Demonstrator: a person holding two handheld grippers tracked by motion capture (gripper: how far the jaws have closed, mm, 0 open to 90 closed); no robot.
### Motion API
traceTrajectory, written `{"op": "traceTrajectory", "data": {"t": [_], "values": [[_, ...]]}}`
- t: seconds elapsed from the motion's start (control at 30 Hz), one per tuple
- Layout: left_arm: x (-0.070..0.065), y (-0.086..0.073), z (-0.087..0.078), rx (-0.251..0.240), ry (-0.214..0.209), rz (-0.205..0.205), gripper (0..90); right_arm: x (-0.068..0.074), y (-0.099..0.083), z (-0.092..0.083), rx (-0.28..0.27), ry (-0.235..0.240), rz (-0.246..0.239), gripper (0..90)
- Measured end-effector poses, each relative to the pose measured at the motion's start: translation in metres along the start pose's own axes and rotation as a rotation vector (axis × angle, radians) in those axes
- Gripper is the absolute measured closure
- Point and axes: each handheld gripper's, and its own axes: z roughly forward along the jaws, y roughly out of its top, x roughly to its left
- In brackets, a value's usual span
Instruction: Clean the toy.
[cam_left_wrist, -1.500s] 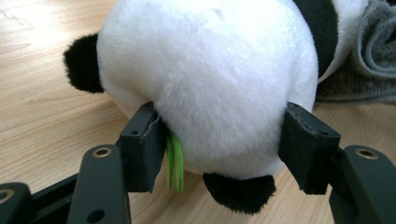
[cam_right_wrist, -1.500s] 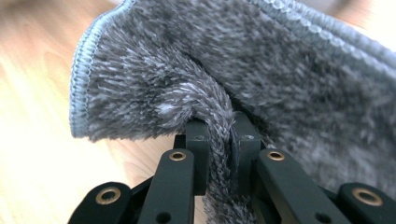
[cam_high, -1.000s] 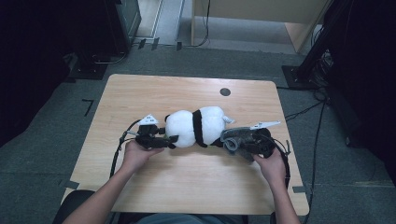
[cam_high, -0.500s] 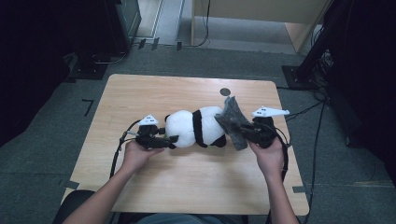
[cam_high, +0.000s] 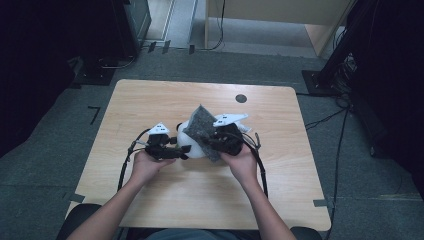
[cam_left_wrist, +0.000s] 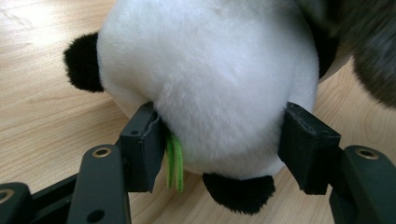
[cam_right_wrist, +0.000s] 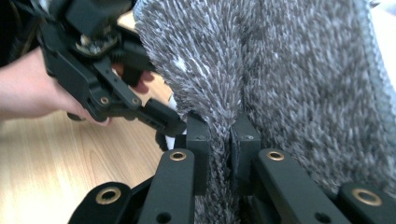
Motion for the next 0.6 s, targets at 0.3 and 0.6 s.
{"op": "traceTrajectory", "data": {"t": [0.3, 0.6], "values": [[0.001, 0.000, 0.000, 0.004, 0.003, 0.004, 36.8, 0.002, -0.020, 0.023, 0.064, 0.039, -0.014, 82.2], [0.000, 0.000, 0.001, -0.001, 0.005, 0.008, 36.7, -0.007, -0.043, 0.020, 0.169, 0.030, -0.035, 82.2]]}}
